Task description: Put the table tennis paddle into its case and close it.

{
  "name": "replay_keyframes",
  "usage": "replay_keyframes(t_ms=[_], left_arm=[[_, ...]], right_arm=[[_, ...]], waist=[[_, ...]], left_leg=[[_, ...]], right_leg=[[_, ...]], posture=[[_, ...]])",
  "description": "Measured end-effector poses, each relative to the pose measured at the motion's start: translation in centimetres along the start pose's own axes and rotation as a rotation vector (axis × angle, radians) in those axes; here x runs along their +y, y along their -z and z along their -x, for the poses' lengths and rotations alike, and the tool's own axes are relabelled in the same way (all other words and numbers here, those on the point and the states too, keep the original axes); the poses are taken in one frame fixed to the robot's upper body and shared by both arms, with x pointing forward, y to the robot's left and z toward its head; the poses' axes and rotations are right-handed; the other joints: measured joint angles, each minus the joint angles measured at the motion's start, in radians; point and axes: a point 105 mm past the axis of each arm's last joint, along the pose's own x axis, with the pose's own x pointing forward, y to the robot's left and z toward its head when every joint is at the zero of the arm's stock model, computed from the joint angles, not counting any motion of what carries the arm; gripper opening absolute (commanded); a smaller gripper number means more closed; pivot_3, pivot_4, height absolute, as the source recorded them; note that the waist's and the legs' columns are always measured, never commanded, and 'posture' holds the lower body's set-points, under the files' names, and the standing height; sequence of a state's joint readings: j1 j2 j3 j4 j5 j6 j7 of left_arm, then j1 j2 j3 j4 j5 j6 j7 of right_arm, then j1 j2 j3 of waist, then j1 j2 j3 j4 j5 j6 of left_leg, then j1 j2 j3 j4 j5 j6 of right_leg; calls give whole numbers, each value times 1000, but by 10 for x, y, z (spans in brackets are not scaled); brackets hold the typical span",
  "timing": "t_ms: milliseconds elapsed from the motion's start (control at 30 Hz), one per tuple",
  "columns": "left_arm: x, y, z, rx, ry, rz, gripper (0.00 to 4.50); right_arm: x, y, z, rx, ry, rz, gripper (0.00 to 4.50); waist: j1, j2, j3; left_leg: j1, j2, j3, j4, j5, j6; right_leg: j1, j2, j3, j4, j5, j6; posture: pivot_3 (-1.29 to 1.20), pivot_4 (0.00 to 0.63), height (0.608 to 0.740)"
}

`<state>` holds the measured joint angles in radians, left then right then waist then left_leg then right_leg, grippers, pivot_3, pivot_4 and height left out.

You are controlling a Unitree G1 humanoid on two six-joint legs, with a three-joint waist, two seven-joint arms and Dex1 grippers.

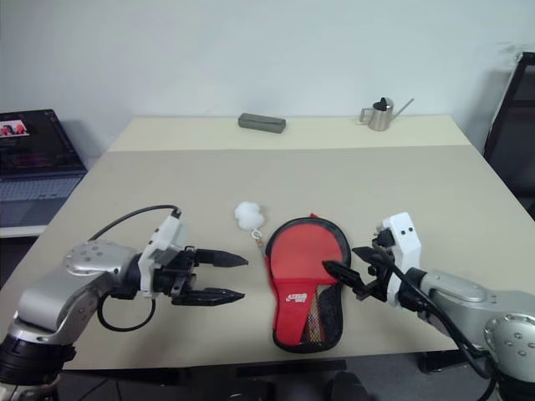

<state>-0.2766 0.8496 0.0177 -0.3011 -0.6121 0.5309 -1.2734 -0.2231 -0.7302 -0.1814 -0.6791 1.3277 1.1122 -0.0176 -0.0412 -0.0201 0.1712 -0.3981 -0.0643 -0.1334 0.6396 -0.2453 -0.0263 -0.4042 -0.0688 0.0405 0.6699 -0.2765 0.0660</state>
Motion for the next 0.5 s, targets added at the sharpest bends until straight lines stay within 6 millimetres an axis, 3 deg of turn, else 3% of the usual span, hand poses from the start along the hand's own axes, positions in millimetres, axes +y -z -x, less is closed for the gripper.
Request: replay_keyframes(t_ms=[200, 300, 500], left_arm=[[11, -3, 9, -2, -98, -15, 3367], [28, -1, 15, -13, -226, -19, 3367], [36, 3, 26, -5, -325, -10, 3367]], right_arm=[[5, -18, -9, -58, -126, 225, 4485], [0, -24, -18, -89, -154, 269, 4485], [5, -30, -27, -87, -310, 364, 4485]], waist=[[2, 0, 0], [4, -1, 1], [8, -2, 2]], left_leg=[[-1, 1, 1, 0, 0, 0], [-1, 1, 1, 0, 0, 0], [-1, 2, 1, -1, 0, 0]], right_leg=[[1, 0, 0, -6, 2, -1], [1, 0, 0, -6, 4, -2], [0, 0, 0, -6, 4, -2]], posture=[[0, 150, 740], [0, 150, 740], [0, 150, 740]])
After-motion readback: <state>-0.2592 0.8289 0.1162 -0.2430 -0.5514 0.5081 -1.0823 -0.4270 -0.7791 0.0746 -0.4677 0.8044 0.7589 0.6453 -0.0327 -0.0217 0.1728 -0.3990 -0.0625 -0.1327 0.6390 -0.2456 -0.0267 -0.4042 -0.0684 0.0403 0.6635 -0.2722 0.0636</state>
